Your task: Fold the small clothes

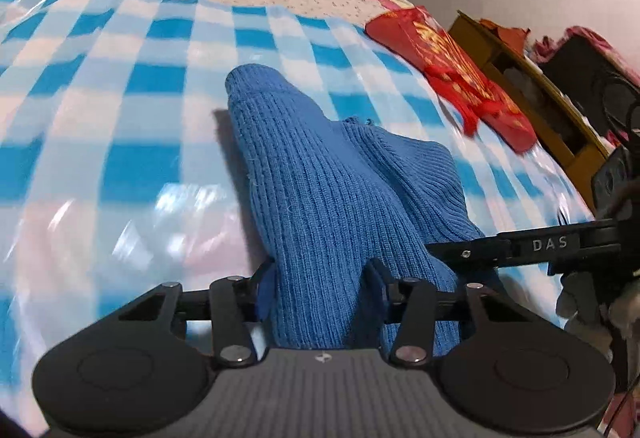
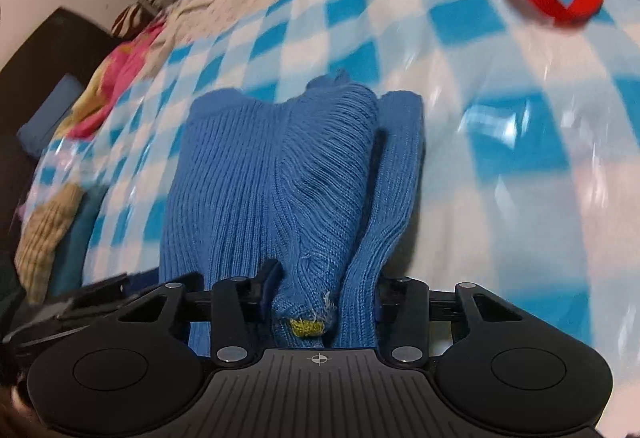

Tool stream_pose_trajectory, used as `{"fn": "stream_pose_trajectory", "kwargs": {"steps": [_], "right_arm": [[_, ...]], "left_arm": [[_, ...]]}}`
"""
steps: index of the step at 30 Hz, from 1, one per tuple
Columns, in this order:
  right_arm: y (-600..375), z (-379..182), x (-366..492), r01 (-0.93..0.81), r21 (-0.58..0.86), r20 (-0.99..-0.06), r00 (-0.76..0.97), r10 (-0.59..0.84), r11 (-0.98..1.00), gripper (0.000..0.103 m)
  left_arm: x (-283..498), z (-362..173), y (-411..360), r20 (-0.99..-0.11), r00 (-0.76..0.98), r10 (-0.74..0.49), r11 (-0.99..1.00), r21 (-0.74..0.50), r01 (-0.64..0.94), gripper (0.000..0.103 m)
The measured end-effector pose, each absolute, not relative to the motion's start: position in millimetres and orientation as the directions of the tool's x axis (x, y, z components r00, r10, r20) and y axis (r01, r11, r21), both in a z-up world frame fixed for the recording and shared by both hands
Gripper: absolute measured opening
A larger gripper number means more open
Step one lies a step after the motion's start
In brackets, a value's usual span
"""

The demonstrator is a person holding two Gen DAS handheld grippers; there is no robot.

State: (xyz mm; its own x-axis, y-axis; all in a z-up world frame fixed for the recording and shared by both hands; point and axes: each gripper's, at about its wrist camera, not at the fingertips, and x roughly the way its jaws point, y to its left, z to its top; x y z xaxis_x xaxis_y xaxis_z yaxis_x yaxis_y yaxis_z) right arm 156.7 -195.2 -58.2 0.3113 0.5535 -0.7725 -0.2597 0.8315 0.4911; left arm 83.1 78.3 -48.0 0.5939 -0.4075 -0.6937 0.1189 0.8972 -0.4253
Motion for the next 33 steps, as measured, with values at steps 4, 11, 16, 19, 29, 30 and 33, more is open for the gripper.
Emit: {"fn": "stream_pose_trajectory", "kwargs": {"steps": [4, 11, 16, 19, 29, 30, 33], "right_arm": [[-200, -58, 115, -0.232, 0.502, -0.775, 0.308, 0.552, 0.833, 0.041], [-212, -26, 90, -0.176, 0.384, -0.789, 0.446, 0.421, 0.906, 0.043], [-197, -7, 96, -0.204, 0.299, -0.768, 0.528, 0.362, 0.932, 0.042], [-190, -4, 101, -0.199, 0.289, -0.751, 0.56, 0.351, 0.936, 0.044], [-181, -46, 122, -0.167, 0.261, -0.794, 0.524, 0.31, 0.951, 0.043], [-185, -50, 123, -0.155, 0.27, -0.793, 0.524, 0.311, 0.95, 0.047], [-191, -54, 121, -0.146, 0.274, -0.787, 0.535, 0.309, 0.951, 0.05]], "left_arm": [[47, -48, 95, -0.7, 0.595, -0.395, 0.901, -0.422, 0.101, 0.06], [27, -29, 97, -0.685, 0.666, -0.295, 0.942, -0.323, 0.085, 0.059], [22, -14, 82, -0.639, 0.72, -0.271, 0.956, -0.264, 0.126, 0.059], [22, -9, 71, -0.616, 0.745, -0.256, 0.963, -0.226, 0.144, 0.059], [38, -39, 50, -0.685, 0.692, -0.229, 0.973, -0.172, 0.151, 0.063], [36, -40, 50, -0.687, 0.69, -0.228, 0.973, -0.174, 0.148, 0.063], [35, -39, 48, -0.692, 0.689, -0.216, 0.976, -0.164, 0.141, 0.066]]}}
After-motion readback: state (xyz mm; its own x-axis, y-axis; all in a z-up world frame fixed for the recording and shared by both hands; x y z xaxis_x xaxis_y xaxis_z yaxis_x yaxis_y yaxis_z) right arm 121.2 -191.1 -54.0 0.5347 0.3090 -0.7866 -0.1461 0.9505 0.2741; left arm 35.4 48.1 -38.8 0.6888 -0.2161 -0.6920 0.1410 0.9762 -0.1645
